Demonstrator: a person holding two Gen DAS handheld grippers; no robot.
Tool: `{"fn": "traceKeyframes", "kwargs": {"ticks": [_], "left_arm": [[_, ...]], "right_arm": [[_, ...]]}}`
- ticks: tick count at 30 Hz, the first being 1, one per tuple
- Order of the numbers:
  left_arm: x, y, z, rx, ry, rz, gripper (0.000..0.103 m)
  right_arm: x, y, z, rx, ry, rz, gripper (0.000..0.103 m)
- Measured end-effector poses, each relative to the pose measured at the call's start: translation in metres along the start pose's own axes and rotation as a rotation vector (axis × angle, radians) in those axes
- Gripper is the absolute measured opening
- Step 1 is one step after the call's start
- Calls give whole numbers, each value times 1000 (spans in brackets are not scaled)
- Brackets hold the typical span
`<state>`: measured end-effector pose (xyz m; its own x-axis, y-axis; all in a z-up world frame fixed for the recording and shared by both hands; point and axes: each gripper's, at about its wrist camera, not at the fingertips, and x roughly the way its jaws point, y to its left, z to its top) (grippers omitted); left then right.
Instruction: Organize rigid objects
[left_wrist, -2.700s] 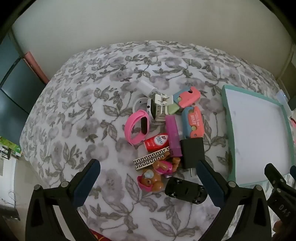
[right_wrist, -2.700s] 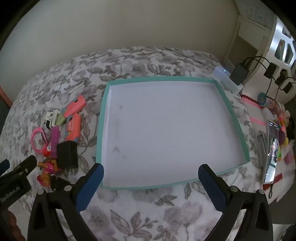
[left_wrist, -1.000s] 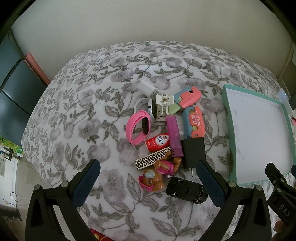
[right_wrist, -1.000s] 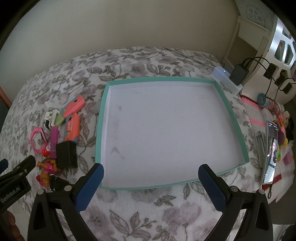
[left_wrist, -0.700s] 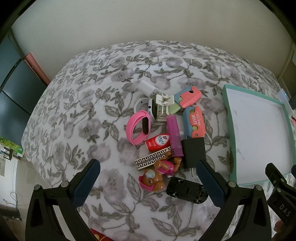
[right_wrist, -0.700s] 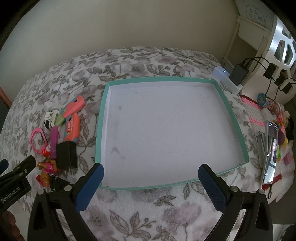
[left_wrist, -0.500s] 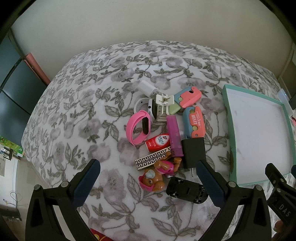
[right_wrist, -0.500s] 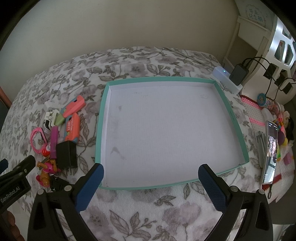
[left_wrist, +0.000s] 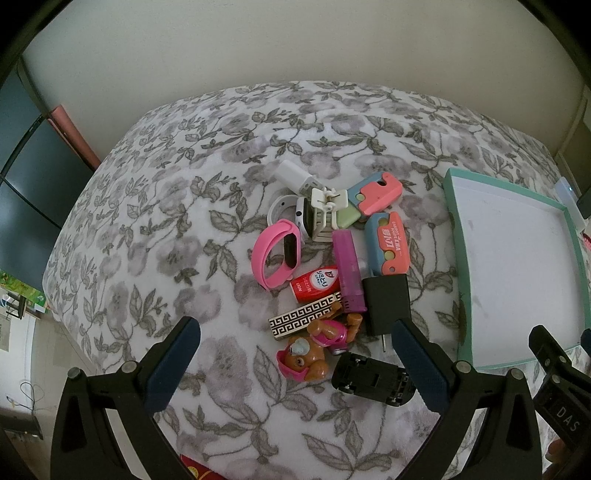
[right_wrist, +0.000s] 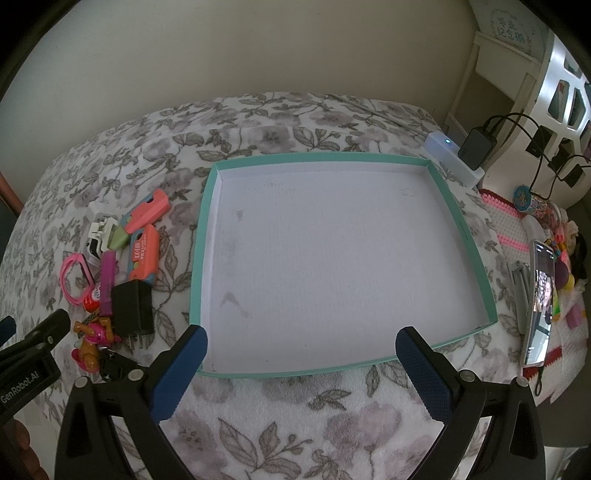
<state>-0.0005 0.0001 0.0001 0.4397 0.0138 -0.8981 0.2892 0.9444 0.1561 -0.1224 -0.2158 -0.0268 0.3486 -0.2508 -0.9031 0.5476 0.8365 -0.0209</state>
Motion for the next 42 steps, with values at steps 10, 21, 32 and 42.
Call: {"fn": "traceKeyframes", "kwargs": {"ticks": [10,21,32,42], "left_arm": [[0,0,0,0,0,0,103],[-3,33,10,-125,-42,11,103],[16,73,5,-243,-41,-31,103],[46,74,-2,-225,121,-66,103]], "right_arm": [[0,0,1,0,0,1,103],[-8,17,1,-34,-58,64,103],[-4,68,0,-116,-60,217,103],[16,117,-22,-246,20,303,97]]}}
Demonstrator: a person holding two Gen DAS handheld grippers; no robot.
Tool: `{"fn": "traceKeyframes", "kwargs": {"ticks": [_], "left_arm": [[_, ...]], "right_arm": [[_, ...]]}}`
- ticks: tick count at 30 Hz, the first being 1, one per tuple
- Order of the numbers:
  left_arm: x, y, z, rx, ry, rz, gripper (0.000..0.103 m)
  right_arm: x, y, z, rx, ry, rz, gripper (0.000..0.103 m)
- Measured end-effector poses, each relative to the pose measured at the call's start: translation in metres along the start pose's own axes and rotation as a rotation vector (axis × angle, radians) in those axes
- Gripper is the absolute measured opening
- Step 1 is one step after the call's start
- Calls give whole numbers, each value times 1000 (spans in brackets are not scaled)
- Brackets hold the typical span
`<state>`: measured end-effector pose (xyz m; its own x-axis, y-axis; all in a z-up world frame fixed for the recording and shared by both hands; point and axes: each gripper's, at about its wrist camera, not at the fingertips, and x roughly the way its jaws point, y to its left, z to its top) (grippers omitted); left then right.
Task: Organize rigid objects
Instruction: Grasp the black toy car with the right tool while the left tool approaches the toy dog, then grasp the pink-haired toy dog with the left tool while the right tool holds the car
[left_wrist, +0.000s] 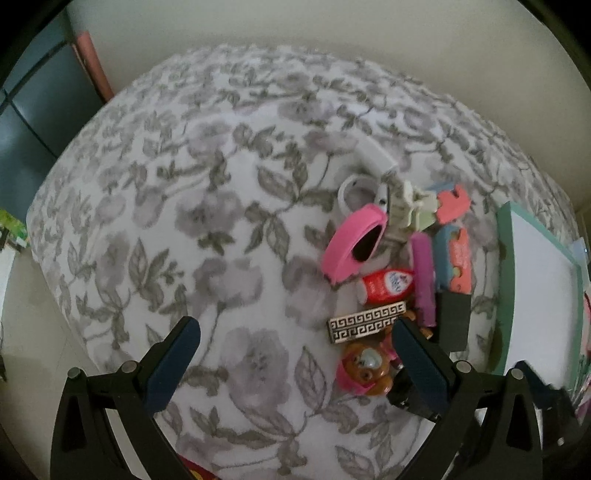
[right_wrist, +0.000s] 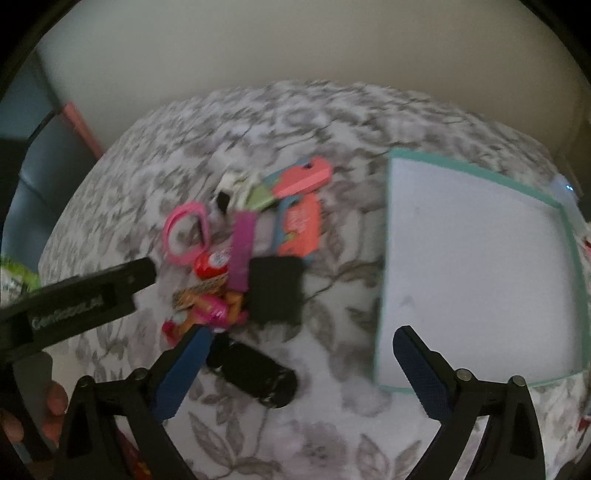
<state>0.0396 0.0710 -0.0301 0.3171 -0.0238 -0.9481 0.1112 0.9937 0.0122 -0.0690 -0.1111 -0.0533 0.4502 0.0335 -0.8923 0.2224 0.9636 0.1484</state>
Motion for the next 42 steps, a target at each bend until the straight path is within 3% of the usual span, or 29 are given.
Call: {"fn": "traceKeyframes", "kwargs": {"ticks": [5,11,20,29,33,37,42], "left_arm": [[11,2,-4,-22,53,-38,103],[22,-3,-5,-15,104,-81,103],[34,-17,-12,32,146,-85,101],[50,-29,-11,77,204,-120,82],[56,-38,-14,82,208,-150,73],[62,-47,-16,77,210,-209,54],[62,-58,-24,92,216,-218,53]], "right_arm": [[18,16,-9,-50,70,25,89],[33,25,-18,-74,124,46,86],[53,35,-26,-98,171,46,77],[59,21,-22,-55,157,25,43],[58,13,-21,-22,159,36,36],[55,7,-22,-10,161,48,34],[55,6,-20,9,163,65,34]]}}
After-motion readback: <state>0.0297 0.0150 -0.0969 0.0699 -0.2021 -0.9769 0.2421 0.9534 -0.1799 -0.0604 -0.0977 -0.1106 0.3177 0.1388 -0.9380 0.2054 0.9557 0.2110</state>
